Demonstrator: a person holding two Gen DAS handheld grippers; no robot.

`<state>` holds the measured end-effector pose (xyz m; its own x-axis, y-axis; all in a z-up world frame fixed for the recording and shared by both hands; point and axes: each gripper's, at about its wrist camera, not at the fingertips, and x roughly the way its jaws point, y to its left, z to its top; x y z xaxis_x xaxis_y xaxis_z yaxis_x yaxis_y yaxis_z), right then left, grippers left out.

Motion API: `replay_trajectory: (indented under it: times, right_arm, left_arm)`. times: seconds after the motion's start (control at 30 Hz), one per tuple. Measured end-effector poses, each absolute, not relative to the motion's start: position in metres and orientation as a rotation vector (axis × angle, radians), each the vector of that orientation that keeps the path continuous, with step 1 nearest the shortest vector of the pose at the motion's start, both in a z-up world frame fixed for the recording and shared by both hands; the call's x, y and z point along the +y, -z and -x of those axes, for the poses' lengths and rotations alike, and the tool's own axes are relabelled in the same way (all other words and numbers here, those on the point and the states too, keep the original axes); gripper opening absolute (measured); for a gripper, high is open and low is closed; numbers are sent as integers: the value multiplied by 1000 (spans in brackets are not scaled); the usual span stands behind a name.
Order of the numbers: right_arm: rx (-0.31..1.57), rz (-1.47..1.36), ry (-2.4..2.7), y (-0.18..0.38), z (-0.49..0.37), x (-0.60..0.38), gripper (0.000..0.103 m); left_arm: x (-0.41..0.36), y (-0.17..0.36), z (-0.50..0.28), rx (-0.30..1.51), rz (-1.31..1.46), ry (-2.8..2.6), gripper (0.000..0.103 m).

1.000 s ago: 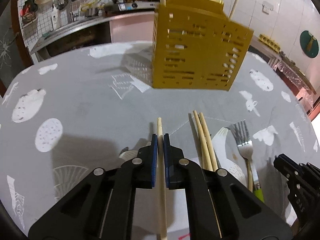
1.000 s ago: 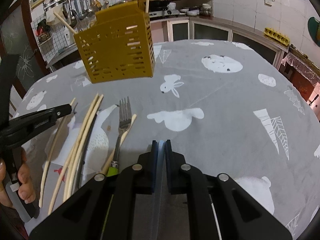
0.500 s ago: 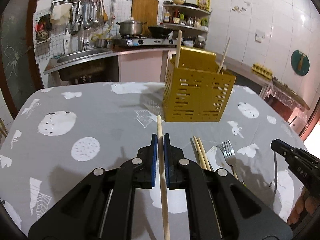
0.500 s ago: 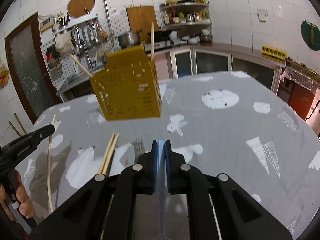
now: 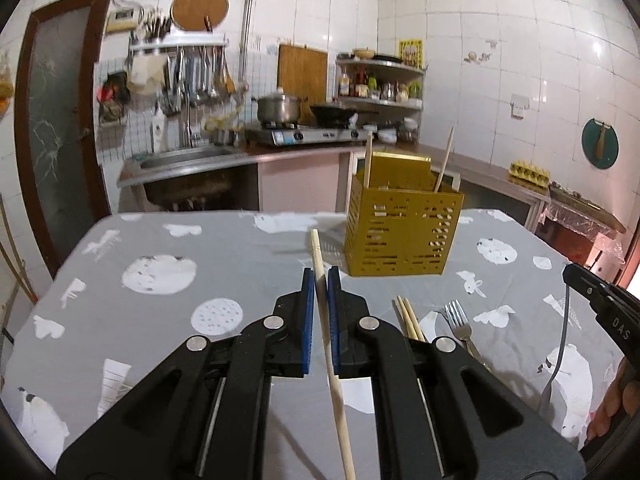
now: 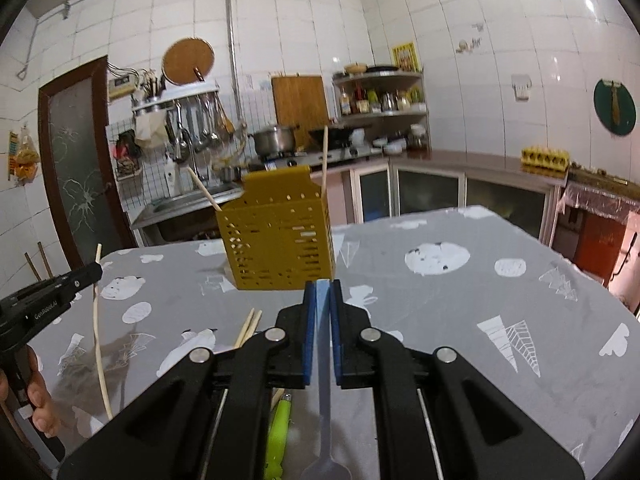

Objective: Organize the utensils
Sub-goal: 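Lift the spoon and chopstick and carry both above the yellow holder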

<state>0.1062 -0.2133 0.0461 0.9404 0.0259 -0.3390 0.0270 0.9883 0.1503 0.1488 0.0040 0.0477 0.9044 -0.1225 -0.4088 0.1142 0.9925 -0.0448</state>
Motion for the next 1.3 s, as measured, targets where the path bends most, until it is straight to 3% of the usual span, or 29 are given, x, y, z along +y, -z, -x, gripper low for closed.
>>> replay_trajectory:
  times: [0.6, 1.3]
  right_arm:
    - [230, -147, -24, -93, -134, -217, 7]
    - [77, -148, -46, -224, -246, -214, 7]
  left_arm:
    - [-4, -82, -154, 332, 36, 123, 5]
    - [-62, -232, -279, 106, 104, 171, 5]
